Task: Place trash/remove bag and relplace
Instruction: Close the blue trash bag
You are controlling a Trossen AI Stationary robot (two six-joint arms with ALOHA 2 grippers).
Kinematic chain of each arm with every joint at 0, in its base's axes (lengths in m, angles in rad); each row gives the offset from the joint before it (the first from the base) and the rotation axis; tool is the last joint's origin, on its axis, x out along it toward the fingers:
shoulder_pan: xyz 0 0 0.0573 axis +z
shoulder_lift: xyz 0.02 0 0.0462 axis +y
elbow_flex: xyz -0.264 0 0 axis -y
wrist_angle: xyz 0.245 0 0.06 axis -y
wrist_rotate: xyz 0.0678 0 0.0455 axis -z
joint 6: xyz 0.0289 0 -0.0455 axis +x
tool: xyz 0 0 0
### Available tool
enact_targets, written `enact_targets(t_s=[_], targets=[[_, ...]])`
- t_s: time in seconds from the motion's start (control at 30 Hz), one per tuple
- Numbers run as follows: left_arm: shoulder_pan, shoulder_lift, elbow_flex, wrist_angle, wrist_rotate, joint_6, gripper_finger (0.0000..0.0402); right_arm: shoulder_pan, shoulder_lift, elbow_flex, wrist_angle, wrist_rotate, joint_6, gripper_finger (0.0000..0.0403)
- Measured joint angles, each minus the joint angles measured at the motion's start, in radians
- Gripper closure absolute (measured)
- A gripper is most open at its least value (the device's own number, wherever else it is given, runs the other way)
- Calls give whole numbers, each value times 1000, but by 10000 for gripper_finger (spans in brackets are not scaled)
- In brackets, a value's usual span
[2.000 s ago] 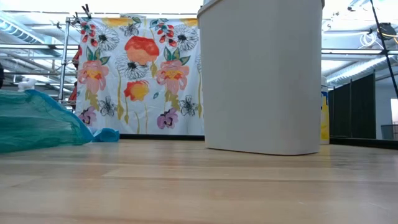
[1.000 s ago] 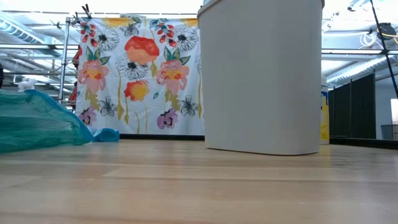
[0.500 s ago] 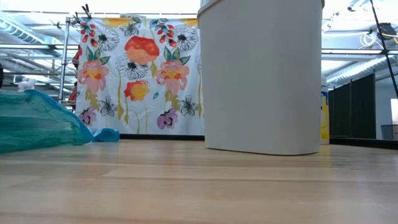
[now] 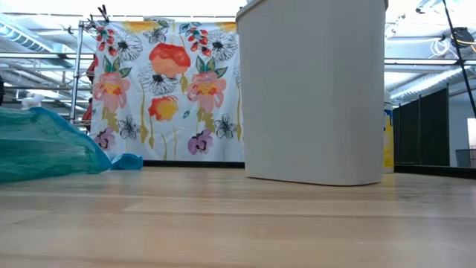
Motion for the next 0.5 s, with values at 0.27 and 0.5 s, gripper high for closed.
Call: enact_targets(t_s=[0.27,0.5], targets=[[0,0,0,3,-4,0,401,13,0,0,43,-2,0,403],[0,0,0,-1,-7,1,401,-14,-1,-1,-19,7,-20,396]])
